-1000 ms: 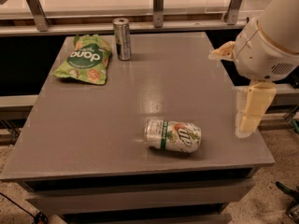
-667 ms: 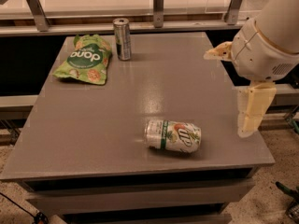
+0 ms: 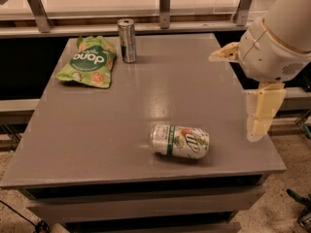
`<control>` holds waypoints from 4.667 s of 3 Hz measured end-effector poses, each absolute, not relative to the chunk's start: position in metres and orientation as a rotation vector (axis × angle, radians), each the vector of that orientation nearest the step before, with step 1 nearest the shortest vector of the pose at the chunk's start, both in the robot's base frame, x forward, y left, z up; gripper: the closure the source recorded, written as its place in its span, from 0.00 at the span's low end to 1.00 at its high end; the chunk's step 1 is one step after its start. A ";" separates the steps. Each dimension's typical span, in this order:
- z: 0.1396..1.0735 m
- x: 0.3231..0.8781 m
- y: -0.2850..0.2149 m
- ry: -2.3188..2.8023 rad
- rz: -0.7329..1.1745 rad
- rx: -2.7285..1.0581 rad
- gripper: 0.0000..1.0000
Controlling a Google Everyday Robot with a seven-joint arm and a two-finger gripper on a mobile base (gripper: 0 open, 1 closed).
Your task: Place 7up can upright
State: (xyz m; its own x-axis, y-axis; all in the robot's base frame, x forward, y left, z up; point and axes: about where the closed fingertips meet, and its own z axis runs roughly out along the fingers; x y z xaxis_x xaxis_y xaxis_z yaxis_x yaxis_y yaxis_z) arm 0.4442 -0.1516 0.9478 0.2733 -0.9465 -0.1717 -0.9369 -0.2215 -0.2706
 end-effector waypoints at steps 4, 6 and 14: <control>0.946 0.407 -0.099 1.130 -0.017 -2.483 0.00; 0.931 0.417 -0.094 0.669 -0.097 -2.799 0.00; 0.874 0.427 -0.082 -1.003 -0.299 -2.916 0.00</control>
Offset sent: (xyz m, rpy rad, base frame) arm -0.0599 0.0664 -0.0178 -0.0691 -0.2688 1.2332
